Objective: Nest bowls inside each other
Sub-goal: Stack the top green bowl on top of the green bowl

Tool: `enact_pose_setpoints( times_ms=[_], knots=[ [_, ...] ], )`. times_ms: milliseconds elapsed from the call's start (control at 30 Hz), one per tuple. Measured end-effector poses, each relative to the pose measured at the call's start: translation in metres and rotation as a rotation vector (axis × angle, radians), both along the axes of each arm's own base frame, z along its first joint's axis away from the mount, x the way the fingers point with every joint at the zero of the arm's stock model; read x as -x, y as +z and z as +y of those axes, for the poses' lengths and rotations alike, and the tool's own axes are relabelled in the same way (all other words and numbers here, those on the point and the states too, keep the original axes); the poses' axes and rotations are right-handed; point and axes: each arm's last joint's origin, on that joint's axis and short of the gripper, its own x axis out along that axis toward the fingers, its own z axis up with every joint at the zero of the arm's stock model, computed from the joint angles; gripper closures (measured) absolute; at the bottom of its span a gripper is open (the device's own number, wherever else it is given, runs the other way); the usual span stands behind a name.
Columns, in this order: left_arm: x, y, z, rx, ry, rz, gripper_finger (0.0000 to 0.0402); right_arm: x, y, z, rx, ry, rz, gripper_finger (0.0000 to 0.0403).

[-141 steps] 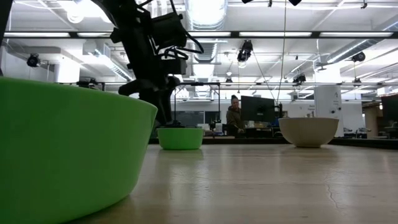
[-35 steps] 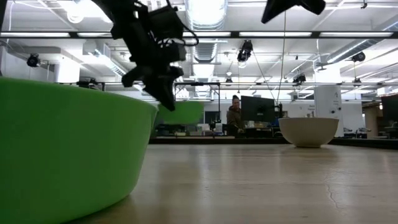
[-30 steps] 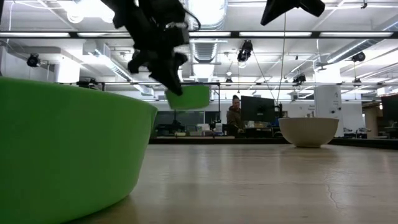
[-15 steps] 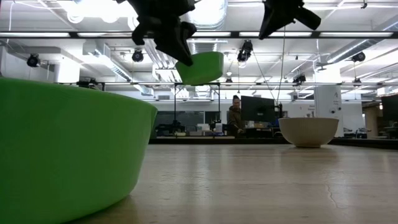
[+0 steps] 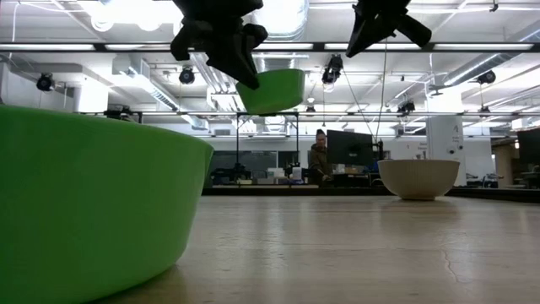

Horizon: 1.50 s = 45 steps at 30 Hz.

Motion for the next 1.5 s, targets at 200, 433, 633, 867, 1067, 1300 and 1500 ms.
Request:
enact_pose_setpoints(
  times_ms=[200, 433, 633, 867, 1067, 1300, 1500],
  knots=[
    [0.000, 0.000, -0.005, -0.003, -0.014, 0.001, 0.0390, 0.000, 0.000, 0.000, -0.020, -0.015, -0.017, 0.0394],
    [0.000, 0.000, -0.007, -0.005, -0.018, 0.002, 0.0390, 0.000, 0.000, 0.000, -0.007, 0.004, 0.001, 0.0394],
    [0.000, -0.001, -0.008, -0.004, -0.022, 0.002, 0.0390, 0.000, 0.000, 0.000, -0.003, 0.001, -0.001, 0.0394],
    [0.000, -0.001, -0.008, -0.008, -0.025, 0.003, 0.0390, 0.000, 0.000, 0.000, -0.002, 0.002, -0.002, 0.0394],
    [0.000, -0.001, -0.008, -0.008, -0.025, 0.003, 0.0390, -0.003, 0.001, 0.001, 0.011, 0.091, 0.029, 0.0394],
    [-0.001, -0.001, -0.008, -0.008, -0.025, 0.003, 0.0390, -0.014, 0.006, 0.003, 0.068, 0.225, -0.020, 0.0370],
    [-0.001, -0.001, -0.008, -0.007, -0.025, 0.003, 0.0390, -0.014, -0.007, 0.003, 0.069, 0.258, 0.015, 0.0312]
  ],
)
